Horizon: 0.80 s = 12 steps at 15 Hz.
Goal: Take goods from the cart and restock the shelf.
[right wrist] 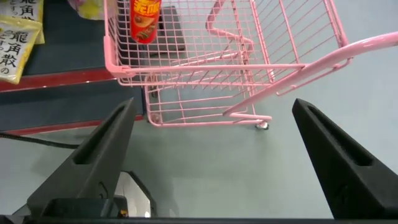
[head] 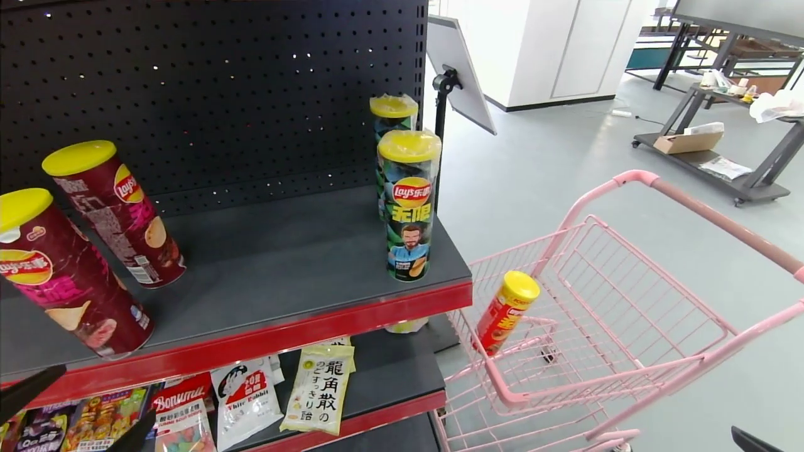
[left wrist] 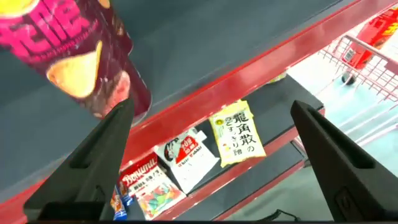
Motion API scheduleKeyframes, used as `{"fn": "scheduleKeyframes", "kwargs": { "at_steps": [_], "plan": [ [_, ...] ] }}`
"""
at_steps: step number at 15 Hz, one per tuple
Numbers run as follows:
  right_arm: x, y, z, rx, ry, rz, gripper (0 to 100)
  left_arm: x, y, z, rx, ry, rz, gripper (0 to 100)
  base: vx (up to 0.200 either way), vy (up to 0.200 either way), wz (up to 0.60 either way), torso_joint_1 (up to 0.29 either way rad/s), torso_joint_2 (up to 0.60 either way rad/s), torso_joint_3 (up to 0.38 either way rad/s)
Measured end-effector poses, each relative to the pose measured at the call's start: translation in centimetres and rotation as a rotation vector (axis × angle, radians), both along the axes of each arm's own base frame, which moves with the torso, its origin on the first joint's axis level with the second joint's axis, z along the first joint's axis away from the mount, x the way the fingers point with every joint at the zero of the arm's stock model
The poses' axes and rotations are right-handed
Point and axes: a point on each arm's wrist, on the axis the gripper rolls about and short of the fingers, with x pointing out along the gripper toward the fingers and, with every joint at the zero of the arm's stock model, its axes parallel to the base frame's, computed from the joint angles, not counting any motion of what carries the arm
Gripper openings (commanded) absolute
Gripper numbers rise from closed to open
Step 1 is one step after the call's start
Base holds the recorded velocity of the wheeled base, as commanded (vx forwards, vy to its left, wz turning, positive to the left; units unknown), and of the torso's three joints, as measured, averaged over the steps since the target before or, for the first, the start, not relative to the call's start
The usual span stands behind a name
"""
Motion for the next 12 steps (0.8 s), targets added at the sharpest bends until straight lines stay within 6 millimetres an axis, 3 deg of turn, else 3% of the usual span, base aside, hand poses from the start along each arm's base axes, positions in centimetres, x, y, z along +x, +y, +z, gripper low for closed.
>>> {"fn": "scheduleKeyframes", "kwargs": {
  "at_steps": [5, 12],
  "plan": [
    [0.5, 0.1, -0.2, -0.003, 0.036, 0.005, 100, -1.8, 0.6, -0.7, 0.012, -0.003, -0.006, 100, 0.000, 0.000, 0.00, -0.142, 0.37, 0.224],
    [2.2, 0.2, -0.1, -0.006, 0.065, 0.008, 100, -2.6, 0.8, -0.6, -0.005, -0.057, -0.006, 100, 0.000, 0.000, 0.00, -0.158, 0.44, 0.276]
  ]
}}
